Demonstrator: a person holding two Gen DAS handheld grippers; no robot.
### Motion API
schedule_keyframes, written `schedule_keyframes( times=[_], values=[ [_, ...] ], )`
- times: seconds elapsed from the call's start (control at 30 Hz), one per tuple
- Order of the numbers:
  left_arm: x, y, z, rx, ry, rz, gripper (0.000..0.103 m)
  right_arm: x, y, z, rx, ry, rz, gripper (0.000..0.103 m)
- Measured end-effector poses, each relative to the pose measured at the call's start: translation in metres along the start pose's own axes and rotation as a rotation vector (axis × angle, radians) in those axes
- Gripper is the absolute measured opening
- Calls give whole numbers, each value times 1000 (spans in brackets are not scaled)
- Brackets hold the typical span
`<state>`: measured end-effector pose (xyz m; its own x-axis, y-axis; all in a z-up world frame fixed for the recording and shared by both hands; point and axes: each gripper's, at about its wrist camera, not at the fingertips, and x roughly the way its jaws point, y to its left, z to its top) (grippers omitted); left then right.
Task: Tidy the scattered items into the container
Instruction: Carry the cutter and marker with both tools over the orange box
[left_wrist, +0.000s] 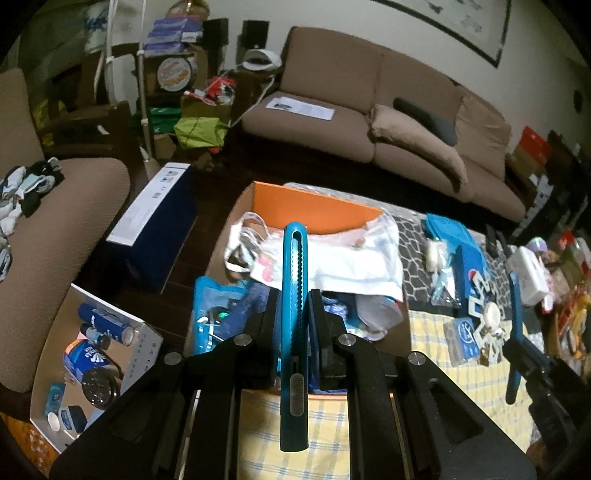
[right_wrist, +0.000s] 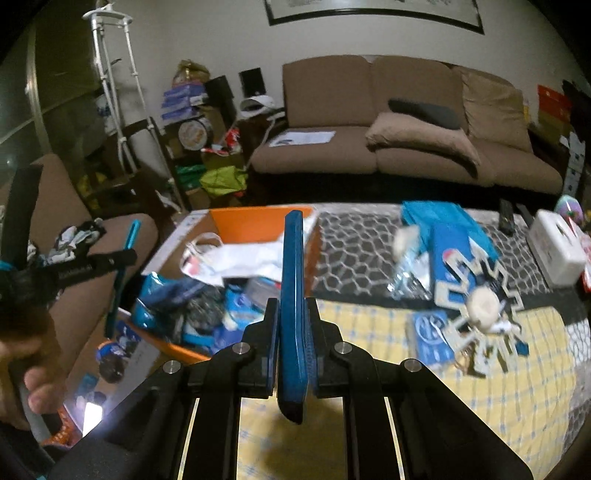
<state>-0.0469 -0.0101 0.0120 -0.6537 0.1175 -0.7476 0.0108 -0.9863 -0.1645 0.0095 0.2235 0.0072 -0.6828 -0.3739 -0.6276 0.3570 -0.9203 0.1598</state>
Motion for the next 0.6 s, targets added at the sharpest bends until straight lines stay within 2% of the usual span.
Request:
schedule_keyframes(
  times=[0.6],
  values=[
    [17, 39, 17, -68, 24, 37, 13, 52, 57, 54, -4, 13, 115, 11]
  ],
)
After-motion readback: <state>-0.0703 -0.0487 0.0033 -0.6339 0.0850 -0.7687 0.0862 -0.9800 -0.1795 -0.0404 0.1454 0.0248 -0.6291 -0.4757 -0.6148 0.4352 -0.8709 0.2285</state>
